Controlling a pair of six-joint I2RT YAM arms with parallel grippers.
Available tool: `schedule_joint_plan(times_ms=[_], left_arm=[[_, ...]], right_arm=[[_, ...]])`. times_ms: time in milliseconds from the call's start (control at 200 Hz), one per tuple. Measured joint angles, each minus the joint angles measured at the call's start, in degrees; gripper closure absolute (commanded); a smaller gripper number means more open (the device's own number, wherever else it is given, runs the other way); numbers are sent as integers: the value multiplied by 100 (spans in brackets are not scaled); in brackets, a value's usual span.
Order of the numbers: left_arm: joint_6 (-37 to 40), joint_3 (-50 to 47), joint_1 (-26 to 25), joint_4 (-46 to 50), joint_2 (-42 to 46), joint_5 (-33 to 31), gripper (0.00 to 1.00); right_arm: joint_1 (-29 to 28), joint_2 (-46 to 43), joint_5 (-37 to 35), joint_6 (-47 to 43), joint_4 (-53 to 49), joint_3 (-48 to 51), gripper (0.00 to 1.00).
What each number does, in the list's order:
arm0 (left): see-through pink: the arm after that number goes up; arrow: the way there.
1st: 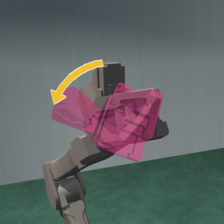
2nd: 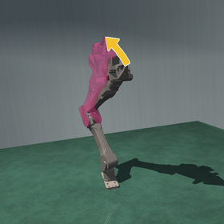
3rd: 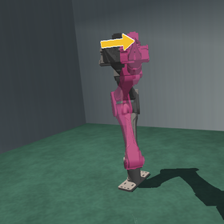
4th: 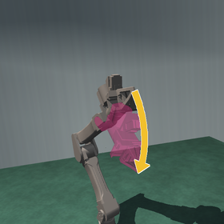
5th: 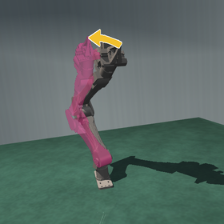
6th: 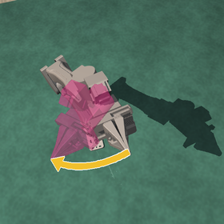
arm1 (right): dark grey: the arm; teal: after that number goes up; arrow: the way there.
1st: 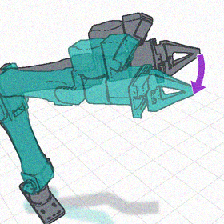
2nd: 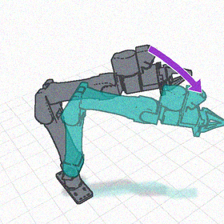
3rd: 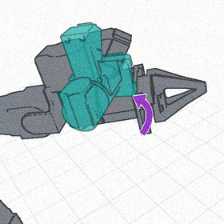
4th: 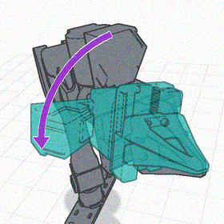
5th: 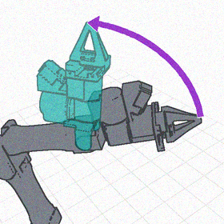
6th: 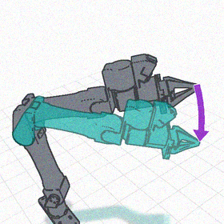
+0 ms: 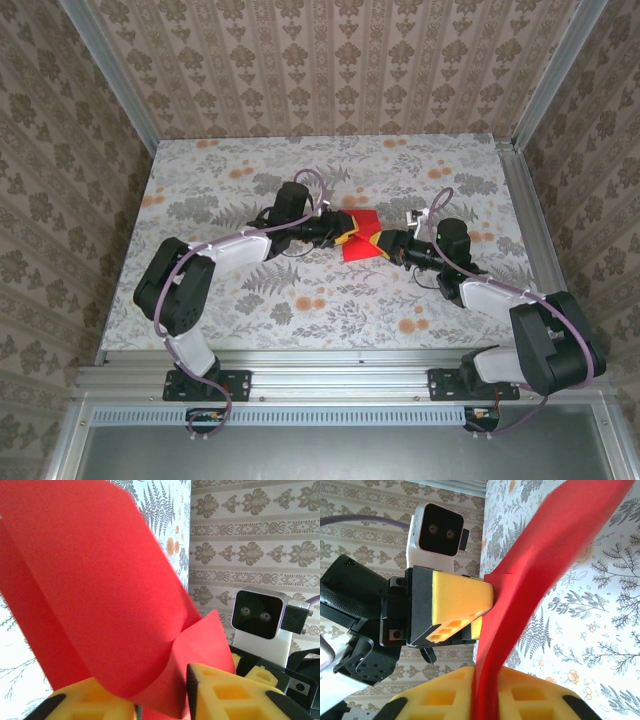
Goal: Fold a paper plane with a square sheet of paper (pick it up from the middle)
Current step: Turn over the paper at the center of the table.
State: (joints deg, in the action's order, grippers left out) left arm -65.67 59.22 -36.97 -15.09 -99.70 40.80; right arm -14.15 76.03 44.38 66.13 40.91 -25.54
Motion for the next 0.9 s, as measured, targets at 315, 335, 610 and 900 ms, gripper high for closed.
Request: schedule_joint_plan(times_ms=[315,335,610,900], left_arm=[[776,256,201,1152,83,-157,47],[870,297,221,1263,120,-181,47],[1659,612,487,2105,743,-308,40],[2181,695,706,2787,1040,-304,35]], right_arm=[[0,-511,-278,-1338,-2448,-538,97],[0,-564,-352,-1491,-2673,-608,97],[-254,-1128,-2656,-3152,-6013,-1858,100],[-1742,-522,-5733,-3753,-7971,-3012,99]])
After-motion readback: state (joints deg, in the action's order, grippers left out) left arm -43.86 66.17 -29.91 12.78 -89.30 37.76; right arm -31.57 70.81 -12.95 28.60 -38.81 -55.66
